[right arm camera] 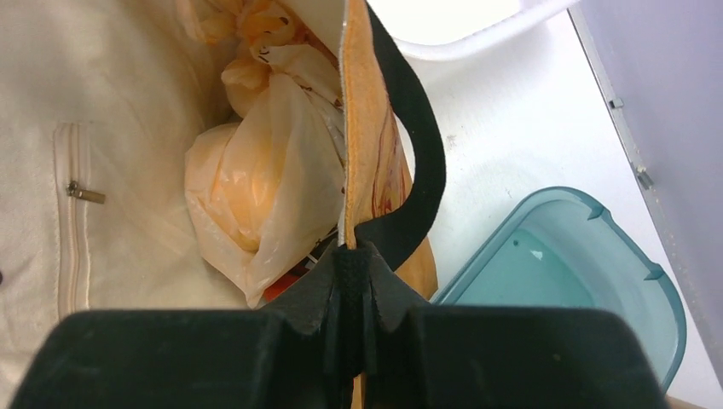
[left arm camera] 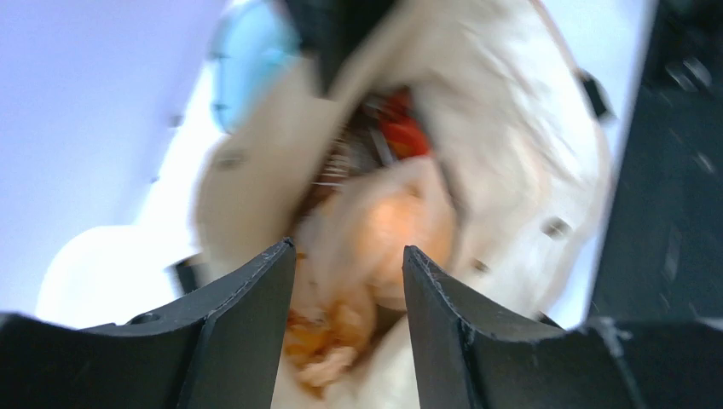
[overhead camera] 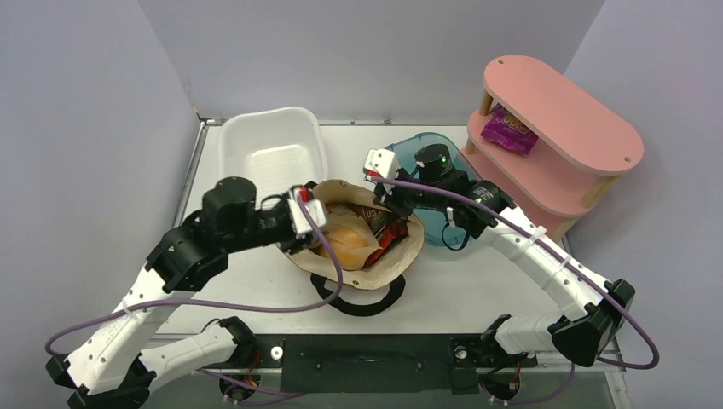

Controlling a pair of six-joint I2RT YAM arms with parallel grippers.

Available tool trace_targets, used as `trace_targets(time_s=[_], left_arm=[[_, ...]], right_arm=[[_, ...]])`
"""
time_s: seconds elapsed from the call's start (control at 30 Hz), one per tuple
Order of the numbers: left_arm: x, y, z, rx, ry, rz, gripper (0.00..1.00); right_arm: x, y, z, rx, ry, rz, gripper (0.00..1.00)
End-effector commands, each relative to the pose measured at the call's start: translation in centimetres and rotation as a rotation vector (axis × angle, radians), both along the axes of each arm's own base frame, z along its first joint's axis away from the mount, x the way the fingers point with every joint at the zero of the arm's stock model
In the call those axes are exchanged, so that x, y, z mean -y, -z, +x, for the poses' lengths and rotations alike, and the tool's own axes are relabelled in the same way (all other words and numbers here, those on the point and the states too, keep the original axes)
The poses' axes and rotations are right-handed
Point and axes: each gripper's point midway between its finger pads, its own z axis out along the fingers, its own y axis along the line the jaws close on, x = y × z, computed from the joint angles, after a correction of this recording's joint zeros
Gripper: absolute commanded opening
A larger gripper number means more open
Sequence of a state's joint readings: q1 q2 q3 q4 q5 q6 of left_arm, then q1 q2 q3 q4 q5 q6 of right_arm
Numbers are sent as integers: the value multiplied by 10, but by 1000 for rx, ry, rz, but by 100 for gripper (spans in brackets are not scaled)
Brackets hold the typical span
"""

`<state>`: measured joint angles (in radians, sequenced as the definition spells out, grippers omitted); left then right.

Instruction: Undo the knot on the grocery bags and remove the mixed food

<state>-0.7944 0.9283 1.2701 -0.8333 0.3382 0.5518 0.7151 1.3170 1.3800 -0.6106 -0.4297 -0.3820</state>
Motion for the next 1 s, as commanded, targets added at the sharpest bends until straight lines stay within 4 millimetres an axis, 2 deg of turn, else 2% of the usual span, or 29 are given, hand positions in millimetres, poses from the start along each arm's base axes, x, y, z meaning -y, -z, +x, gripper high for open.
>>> trace_targets(time_s=[0.0,0.03,0.13,0.2,0.4,0.47,0.6,0.63,0.73,0.77,0.8,0.83,0.87,0.9,0.93,0.97], left_arm=[[-22,-81,55,74,-360,-313,48],[-38,-80,73,94,-460,-307,49],[-55,-63,93,73,-562,-253,50],[-53,-51,93,23,-561,-228,50],[-45,-18,73,-87,-496,-209,51],[-47,-9,74,-124,-524,-208,51],[-52,-6,82,-182,-586,-240,51],[-49,-6,79,-209,-565,-251,52],[-50,9,84,-262,-596,-228,53],[-51,13,87,-277,-623,-226,53],[-55,19,93,-294,-657,-212,42],[-60,19,97,-325,-690,-229,35],[-55,22,97,-379,-668,-243,18],[-60,17,102,-430,-699,-289,12],[-53,17,100,-488,-662,-310,3],[-54,17,103,-528,-679,-332,0]], right_arm=[[-2,-26,-7,142,-39,30,0],[-2,-25,-8,144,-40,28,0],[-2,-29,-12,160,-47,31,0],[-3,-32,-14,172,-51,36,0],[-2,-39,-12,192,-31,41,0],[-2,-39,-8,199,-18,37,0],[-3,-37,0,206,9,27,0],[-3,-37,1,205,10,27,0],[-6,-40,1,203,1,39,0],[-7,-42,0,204,-2,45,0],[-7,-45,1,202,5,57,1],[-6,-49,3,206,22,68,13],[-7,-55,3,197,37,94,31],[-8,-67,2,206,37,122,41],[-11,-73,-2,191,41,154,56],[-13,-89,-8,201,31,205,63]])
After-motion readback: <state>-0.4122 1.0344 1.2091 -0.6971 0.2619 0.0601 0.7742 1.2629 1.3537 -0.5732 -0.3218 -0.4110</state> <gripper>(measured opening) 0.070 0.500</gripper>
